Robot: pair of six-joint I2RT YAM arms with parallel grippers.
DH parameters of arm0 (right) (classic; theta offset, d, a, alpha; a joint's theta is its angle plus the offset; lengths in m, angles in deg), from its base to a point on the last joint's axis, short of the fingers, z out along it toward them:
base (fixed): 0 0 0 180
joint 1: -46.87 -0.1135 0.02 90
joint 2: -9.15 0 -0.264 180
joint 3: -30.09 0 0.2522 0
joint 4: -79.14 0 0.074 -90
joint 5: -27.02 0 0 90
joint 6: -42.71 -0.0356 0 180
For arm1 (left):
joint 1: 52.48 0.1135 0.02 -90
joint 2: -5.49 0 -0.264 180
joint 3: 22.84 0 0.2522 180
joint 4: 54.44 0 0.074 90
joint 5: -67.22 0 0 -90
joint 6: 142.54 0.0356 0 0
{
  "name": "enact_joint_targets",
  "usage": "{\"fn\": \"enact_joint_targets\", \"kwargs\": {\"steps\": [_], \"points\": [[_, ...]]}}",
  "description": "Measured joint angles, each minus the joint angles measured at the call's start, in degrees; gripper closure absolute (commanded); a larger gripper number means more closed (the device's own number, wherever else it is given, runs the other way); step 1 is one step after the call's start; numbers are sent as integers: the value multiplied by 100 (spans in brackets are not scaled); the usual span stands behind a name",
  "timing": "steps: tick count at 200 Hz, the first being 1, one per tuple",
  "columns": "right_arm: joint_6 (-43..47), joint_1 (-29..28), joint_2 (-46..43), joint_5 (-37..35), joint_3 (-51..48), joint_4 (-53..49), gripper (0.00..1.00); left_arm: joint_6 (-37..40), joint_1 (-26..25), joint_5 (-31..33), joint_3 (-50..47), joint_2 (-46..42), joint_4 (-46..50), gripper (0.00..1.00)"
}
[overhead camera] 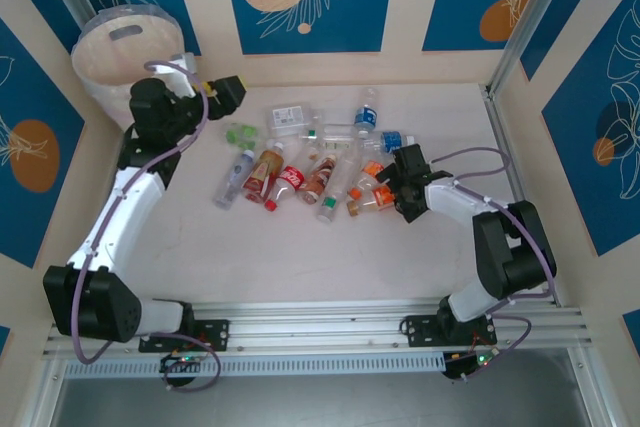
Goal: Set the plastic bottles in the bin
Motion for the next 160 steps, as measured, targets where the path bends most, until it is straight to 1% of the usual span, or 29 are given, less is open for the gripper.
{"fn": "enact_joint_targets", "kwargs": {"steps": [36, 59, 88, 116, 136, 160], "points": [[-330, 2, 160, 2, -2, 365, 5, 17, -404, -234, -363, -111, -68, 0], [-426, 7, 299, 0, -2, 584, 10, 273, -643, -271, -470, -118, -2, 0], [-455, 39, 463, -4, -7, 811, 17, 627, -721, -278, -496, -129, 90, 0], [-448, 39, 509, -4, -129, 1169, 27, 866, -761, -376, -579, -133, 109, 0], [-387, 39, 507, -4, -238, 1368, 33, 999, -831, -538, -595, -92, 109, 0], [-256, 39, 452, -17, -348, 1521, 37, 1211, -962, -791, -595, 63, 146, 0]]}}
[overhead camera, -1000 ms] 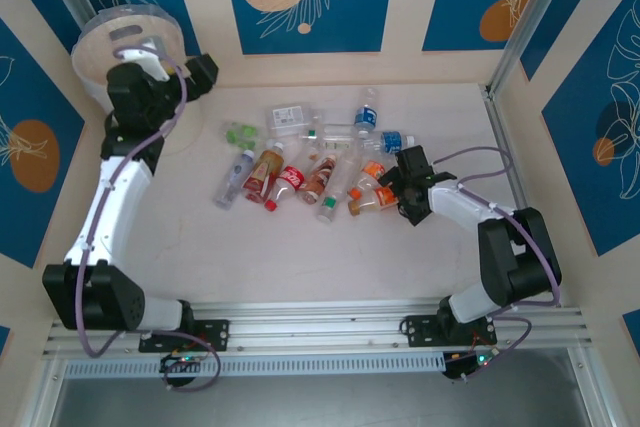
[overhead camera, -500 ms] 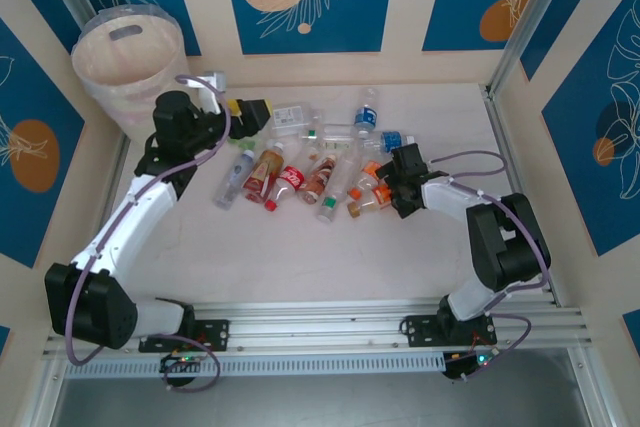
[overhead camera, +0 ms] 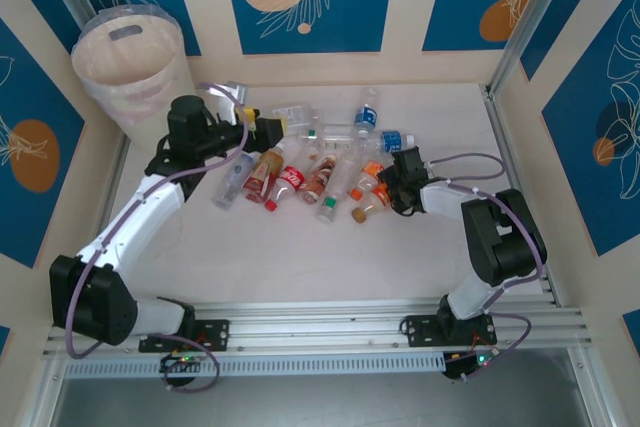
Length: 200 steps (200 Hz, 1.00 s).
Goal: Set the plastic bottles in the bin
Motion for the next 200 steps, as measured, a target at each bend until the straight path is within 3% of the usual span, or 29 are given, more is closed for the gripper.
{"fn": "enact_joint_targets", "kwargs": {"steps": [36, 105, 152, 200], "points": [[221, -76, -376, -157, -205, -13, 39, 315, -256, -219, 37, 291, 278, 0], [1458, -590, -2229, -17, -518, 573, 40, 658, -879, -267, 420, 839, 793, 0], [1823, -769, -2365, 658, -514, 986, 38, 450, -1296, -916, 688, 1515, 682, 0], [1871, -931, -2354, 1263, -173, 1067, 38, 621, -2081, -378, 737, 1860, 743, 0]]}}
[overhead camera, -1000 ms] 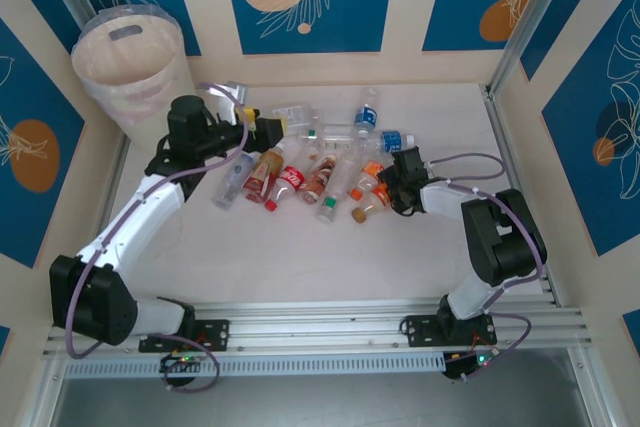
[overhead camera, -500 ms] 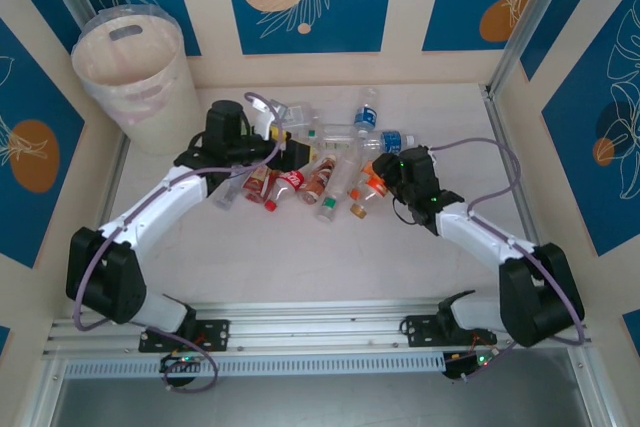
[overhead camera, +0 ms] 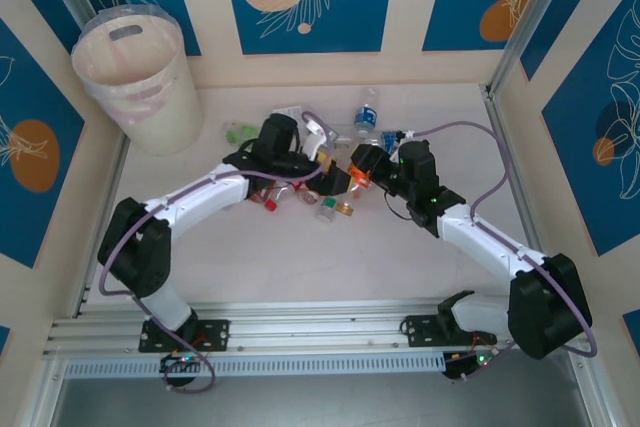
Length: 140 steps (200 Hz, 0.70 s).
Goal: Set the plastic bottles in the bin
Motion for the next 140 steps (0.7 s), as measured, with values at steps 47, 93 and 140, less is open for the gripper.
{"fn": "enact_joint_targets", "kwargs": {"steps": [47, 93, 140], "points": [[-26, -48, 83, 354, 55, 310, 37, 247, -256, 90, 424, 411, 190, 7], [-111, -35, 87, 509, 55, 420, 34, 295, -264, 258, 415, 428, 212, 37], [-184, 15, 133, 608, 76, 428, 23, 393, -262, 343, 341, 428, 120, 48]]}}
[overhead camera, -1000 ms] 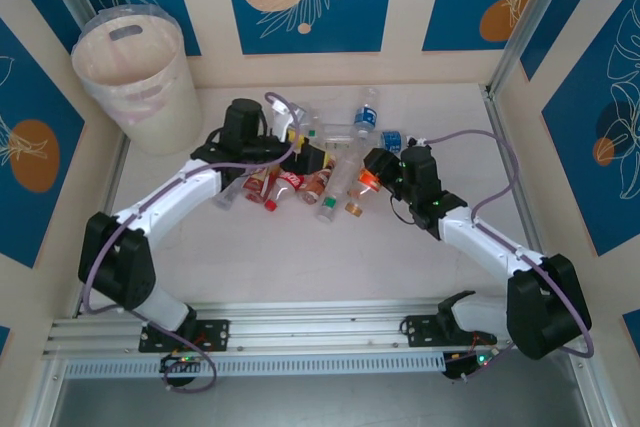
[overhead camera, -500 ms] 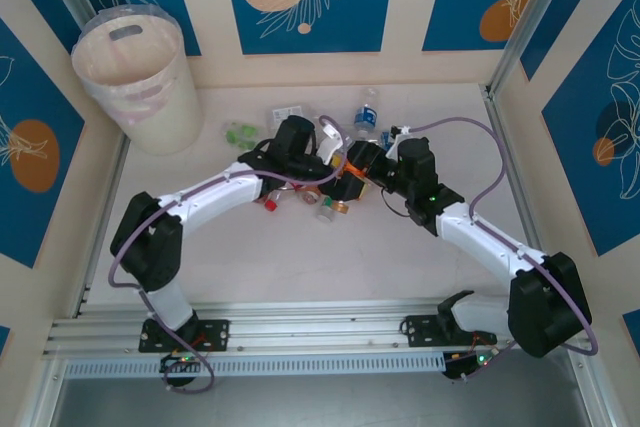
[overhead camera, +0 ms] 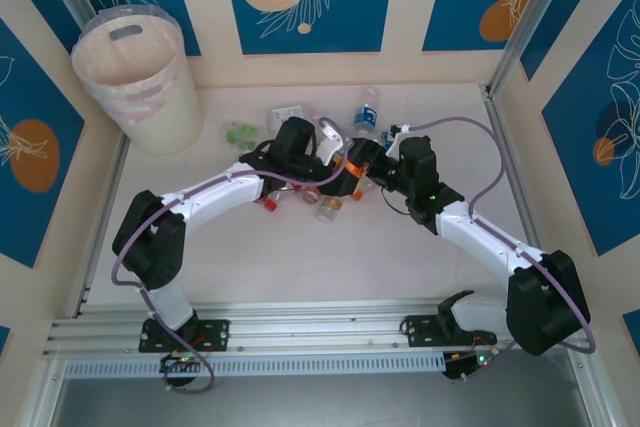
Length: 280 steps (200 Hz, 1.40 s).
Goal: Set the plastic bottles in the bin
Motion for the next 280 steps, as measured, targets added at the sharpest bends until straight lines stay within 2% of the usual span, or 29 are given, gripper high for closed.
{"fn": "enact_joint_targets", "kwargs": {"steps": [21, 30, 39, 53, 93, 144, 179, 231, 280], "points": [[-44, 17, 20, 33, 11, -33, 16, 0, 0, 46, 0, 0, -31, 51], [-57, 26, 20, 31, 13, -59, 10, 0, 0, 72, -7, 0, -79, 52], [-72, 39, 20, 33, 20, -94, 0, 0, 0, 136, -20, -2, -146, 53], [-63, 79, 20, 44, 44, -212, 0, -17, 0, 284, -72, -15, -286, 57], [55, 155, -142, -7, 87, -518, 0, -164, 92, 903, -472, -153, -649, 59], [313, 264, -669, -374, -50, -361, 1, -319, 389, 2096, -811, -402, -671, 59], [710, 328, -693, -752, -310, -378, 1, -367, 680, 2883, -883, -570, -675, 60], [874, 505, -623, -973, -518, -544, 0, -186, 1534, 3552, -796, -1012, -673, 61], [894, 566, -623, -960, -527, -616, 0, 321, 2594, 4033, 225, -1139, -789, 61]]}}
